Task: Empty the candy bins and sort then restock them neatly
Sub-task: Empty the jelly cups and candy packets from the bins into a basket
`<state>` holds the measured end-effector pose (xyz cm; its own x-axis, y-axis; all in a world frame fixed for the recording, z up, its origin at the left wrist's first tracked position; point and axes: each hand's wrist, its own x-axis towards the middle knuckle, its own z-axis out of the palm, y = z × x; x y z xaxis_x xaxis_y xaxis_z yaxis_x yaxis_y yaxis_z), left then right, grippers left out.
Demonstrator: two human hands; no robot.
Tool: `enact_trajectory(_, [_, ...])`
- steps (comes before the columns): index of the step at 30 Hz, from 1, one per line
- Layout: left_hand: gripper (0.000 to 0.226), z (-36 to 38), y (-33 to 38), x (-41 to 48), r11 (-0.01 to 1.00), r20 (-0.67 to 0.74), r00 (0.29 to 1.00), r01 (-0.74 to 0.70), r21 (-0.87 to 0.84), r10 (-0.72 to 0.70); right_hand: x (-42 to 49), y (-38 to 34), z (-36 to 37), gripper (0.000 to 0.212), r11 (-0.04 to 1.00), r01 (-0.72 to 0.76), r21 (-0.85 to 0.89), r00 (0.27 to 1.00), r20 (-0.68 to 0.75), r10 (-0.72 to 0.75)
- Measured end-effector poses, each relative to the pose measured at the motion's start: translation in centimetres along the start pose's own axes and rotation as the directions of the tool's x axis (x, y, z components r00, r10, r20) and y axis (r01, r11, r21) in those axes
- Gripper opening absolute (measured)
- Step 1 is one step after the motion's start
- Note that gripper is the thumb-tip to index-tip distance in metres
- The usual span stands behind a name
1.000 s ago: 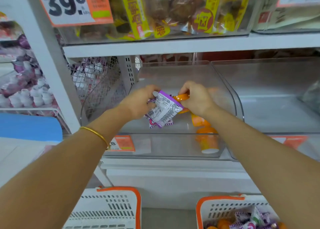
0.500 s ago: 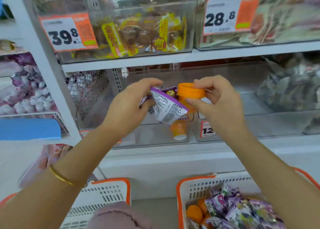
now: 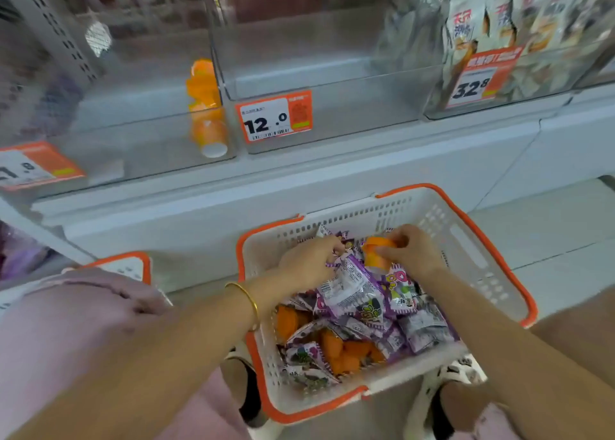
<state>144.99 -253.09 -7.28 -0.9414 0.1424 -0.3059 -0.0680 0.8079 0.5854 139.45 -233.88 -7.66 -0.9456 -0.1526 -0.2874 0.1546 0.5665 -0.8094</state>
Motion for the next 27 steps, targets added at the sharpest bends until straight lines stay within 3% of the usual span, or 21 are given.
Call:
enact_trajectory(3, [0.043, 2.9, 0.1, 2.1, 0.998, 0.016, 0.998, 0.053, 0.014, -0.054, 0.5, 3.1, 0.6, 0.032, 0.980, -0.180, 0.080, 0.980, -0.077, 0.186])
enact_trajectory(5, [0.049, 3.6, 0.8, 3.3, 0.993, 0.013, 0.999, 0.043, -0.106, -0.042, 0.9, 4.4, 0.5, 0.031, 0.949, -0.258, 0.182, 0.956, -0.095, 0.278])
enact_trajectory(7, [0.072, 3.7, 1.3, 4.3, 0.967, 0.048, 0.999, 0.026, -0.254, -0.014, 1.5, 5.2, 0.2, 0.022, 0.909, -0.315, 0.272, 0.935, -0.076, 0.347])
enact_trajectory(9, [0.097, 3.5, 1.3, 4.9, 0.933, 0.074, 0.997, 0.047, -0.358, -0.022, 2.1, 5.4, -0.2, 0.017, 0.885, -0.343, 0.316, 0.923, -0.060, 0.379])
enact_trajectory(12, [0.101, 2.7, 0.5, 5.1, 0.883, 0.101, 0.992, 0.118, -0.455, -0.080, 2.4, 4.6, -0.6, 0.030, 0.916, -0.321, 0.240, 0.934, -0.081, 0.349])
enact_trajectory(17, [0.066, -1.5, 0.8, 3.6, 0.888, -0.032, 0.993, 0.088, -0.451, -0.115, 1.7, 0.5, -0.6, 0.025, 0.945, -0.191, 0.266, 0.980, -0.011, 0.201])
enact_trajectory(22, [0.025, -10.8, 2.0, 0.0, 0.936, -0.285, 0.958, -0.132, -0.327, 0.035, 0.0, -9.1, 0.2, 0.012, 0.946, 0.143, 0.290, 0.982, 0.079, -0.173])
enact_trajectory(24, [0.013, -14.8, 2.1, -1.8, 0.936, -0.463, 0.884, -0.216, -0.277, 0.067, -0.7, -14.4, 0.7, 0.012, 0.913, 0.290, 0.287, 0.935, 0.119, -0.334])
enact_trajectory(27, [0.010, -20.0, 0.4, -3.9, 0.970, -0.745, 0.666, -0.203, -0.134, 0.037, -1.3, -22.0, 2.1, 0.021, 0.839, 0.484, 0.250, 0.833, 0.163, -0.529])
